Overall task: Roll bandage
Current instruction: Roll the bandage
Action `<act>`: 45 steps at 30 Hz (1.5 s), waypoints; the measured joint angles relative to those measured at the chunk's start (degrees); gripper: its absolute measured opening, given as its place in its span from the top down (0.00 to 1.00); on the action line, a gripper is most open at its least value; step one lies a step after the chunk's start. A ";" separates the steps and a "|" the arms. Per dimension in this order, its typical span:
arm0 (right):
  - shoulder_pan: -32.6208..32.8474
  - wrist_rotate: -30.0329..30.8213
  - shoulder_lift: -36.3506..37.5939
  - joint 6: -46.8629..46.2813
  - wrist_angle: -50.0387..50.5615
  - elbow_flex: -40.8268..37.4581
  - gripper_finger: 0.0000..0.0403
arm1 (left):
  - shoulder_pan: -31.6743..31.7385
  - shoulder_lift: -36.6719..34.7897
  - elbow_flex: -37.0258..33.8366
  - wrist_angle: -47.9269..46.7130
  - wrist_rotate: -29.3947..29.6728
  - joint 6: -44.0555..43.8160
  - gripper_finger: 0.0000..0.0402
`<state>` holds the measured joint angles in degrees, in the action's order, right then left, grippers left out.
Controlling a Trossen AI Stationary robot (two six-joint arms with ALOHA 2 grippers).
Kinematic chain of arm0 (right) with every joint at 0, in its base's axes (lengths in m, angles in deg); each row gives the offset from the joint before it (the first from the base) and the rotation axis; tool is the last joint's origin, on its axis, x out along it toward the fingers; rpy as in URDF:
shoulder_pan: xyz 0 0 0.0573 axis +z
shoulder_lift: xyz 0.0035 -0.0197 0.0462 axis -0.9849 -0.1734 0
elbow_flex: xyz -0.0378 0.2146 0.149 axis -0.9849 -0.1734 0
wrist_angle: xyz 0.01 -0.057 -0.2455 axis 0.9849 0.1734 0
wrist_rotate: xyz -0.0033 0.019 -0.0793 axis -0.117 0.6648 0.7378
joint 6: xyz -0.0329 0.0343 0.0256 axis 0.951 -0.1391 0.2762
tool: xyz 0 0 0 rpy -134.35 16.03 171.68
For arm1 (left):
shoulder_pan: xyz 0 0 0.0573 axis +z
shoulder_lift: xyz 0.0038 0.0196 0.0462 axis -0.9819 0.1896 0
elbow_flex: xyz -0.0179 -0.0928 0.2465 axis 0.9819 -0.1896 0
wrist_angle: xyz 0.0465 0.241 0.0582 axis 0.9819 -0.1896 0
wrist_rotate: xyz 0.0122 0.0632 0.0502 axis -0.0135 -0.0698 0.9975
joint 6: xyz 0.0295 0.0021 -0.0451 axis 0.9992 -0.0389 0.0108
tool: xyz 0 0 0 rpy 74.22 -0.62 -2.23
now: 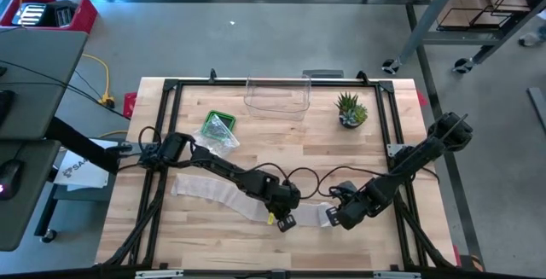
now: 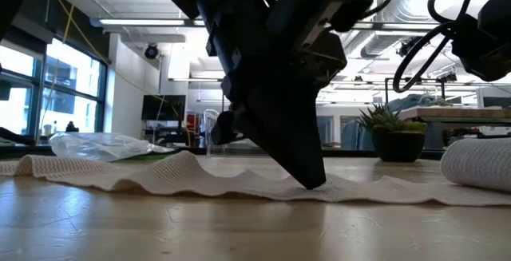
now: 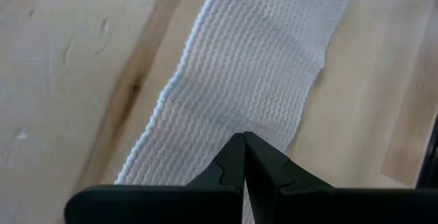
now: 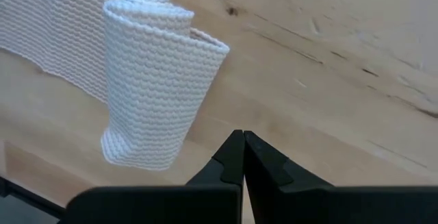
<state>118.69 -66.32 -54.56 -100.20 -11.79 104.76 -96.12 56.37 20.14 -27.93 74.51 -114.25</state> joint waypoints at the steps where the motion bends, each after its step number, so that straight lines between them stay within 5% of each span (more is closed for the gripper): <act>1: 0.00 0.00 0.00 0.48 0.00 0.00 1.00 | 0.02 -0.44 0.00 0.01 0.26 0.71 1.00; 8: 0.20 -0.63 0.00 1.00 -0.46 -0.24 1.00 | 0.14 -2.47 0.07 -0.79 2.85 3.32 0.98; 14: 1.20 -1.11 0.02 -1.95 -11.01 -5.95 1.00 | 0.14 -1.52 0.16 4.79 3.47 5.74 0.98; 26: 2.67 8.43 0.11 -8.27 -22.83 -11.53 1.00 | 0.21 0.88 0.02 11.51 4.50 9.00 1.00; 45: 2.60 13.01 0.26 -9.10 -27.39 -12.02 1.00 | 0.52 4.81 0.13 16.15 2.86 8.23 1.00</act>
<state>121.29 -53.31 -54.29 -109.29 -39.18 92.74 -95.60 61.19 20.27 -11.78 77.37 -106.01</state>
